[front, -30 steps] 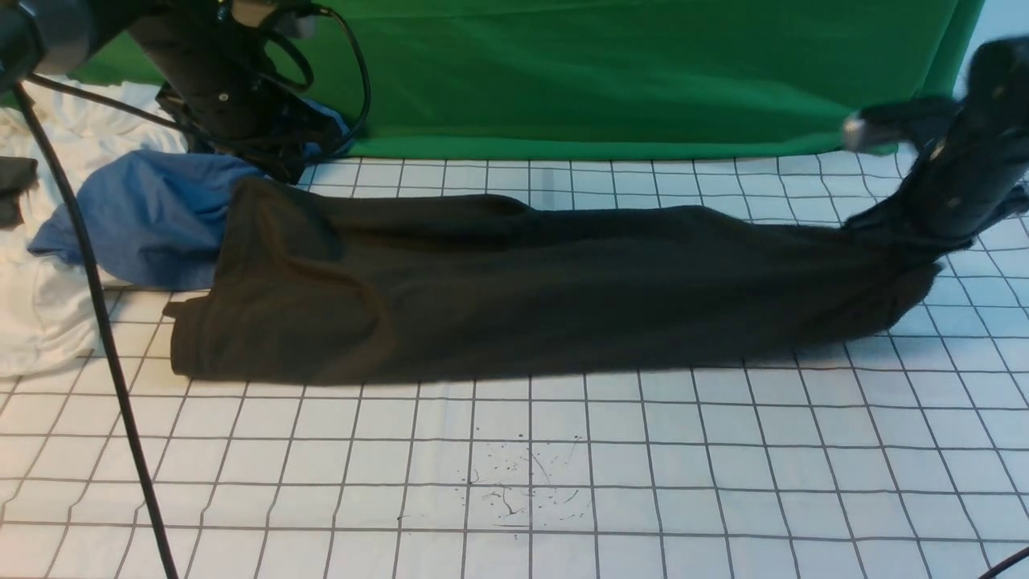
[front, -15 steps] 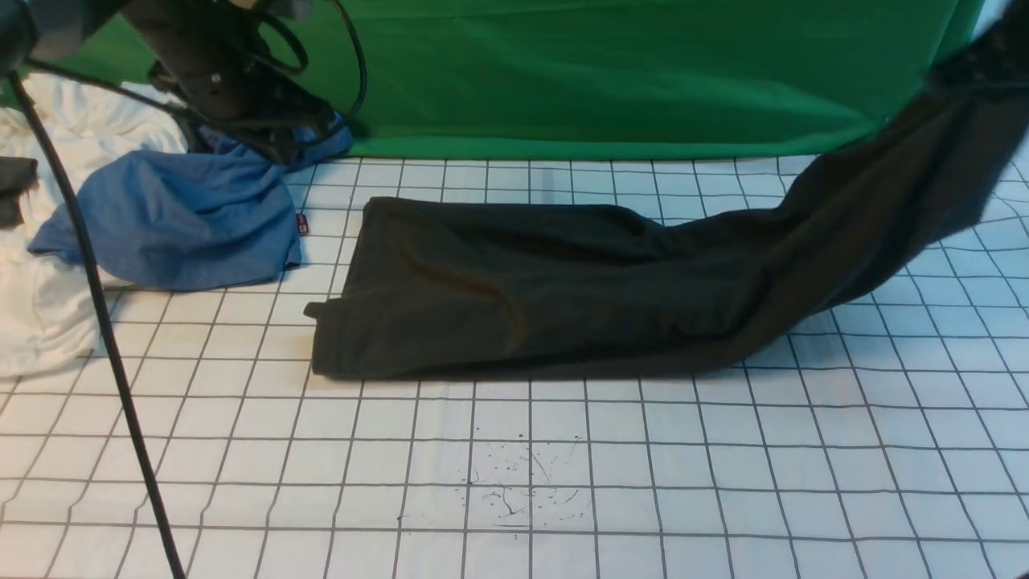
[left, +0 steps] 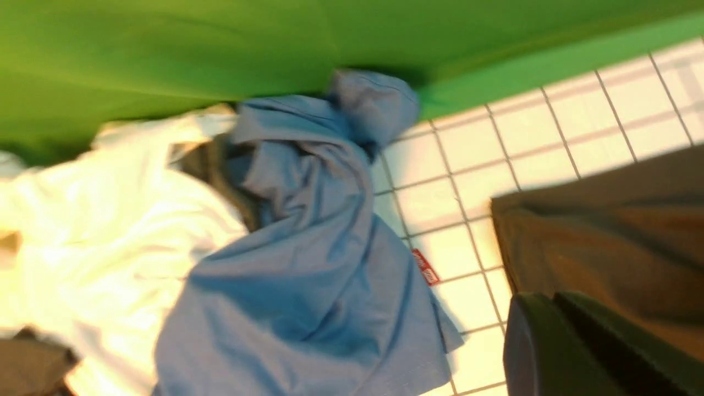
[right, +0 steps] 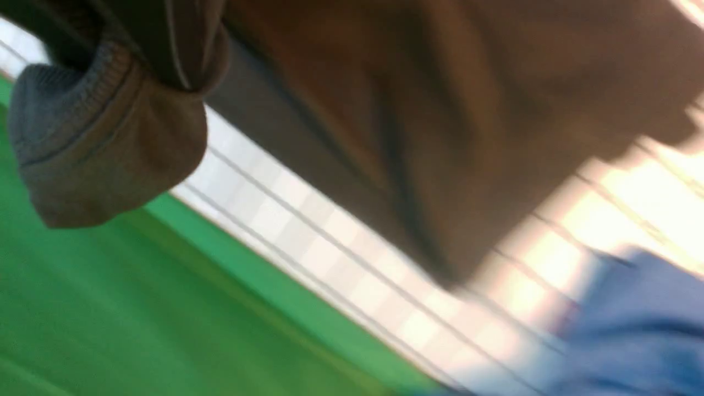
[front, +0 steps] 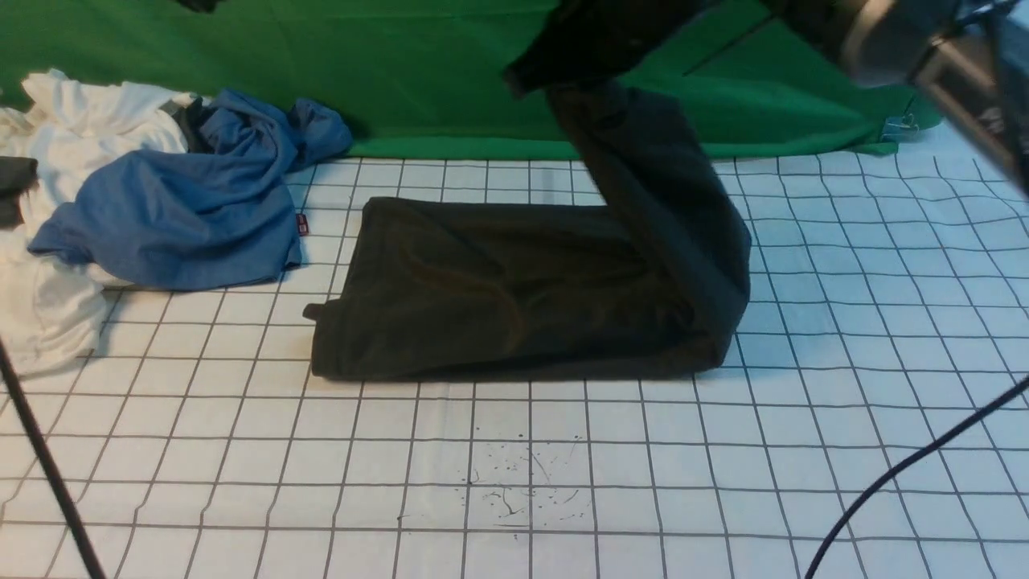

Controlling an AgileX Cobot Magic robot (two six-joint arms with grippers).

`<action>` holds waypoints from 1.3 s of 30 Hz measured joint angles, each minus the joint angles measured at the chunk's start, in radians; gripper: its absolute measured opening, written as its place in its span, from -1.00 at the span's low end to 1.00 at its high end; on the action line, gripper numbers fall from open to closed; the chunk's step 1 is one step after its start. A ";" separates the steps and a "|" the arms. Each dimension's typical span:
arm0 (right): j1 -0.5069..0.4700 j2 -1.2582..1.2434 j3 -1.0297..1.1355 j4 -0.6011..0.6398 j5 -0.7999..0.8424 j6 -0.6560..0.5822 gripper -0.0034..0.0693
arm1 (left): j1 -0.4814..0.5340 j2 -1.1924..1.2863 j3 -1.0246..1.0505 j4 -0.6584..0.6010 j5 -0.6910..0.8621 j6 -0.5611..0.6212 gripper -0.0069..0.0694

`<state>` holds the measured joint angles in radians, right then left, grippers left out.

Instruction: Fold a long-sleeved shirt over a white checkered tablecloth.

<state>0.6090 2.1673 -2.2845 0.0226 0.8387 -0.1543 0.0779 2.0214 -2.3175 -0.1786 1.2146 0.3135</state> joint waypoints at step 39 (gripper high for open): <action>-0.091 -0.013 -0.167 0.051 0.310 -0.078 0.53 | -0.020 0.033 0.072 -0.307 0.001 0.175 -0.90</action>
<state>0.5185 2.1542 -2.4514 0.0732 1.1490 -0.2321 0.0582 2.0548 -2.2452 -0.4853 1.2151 0.4889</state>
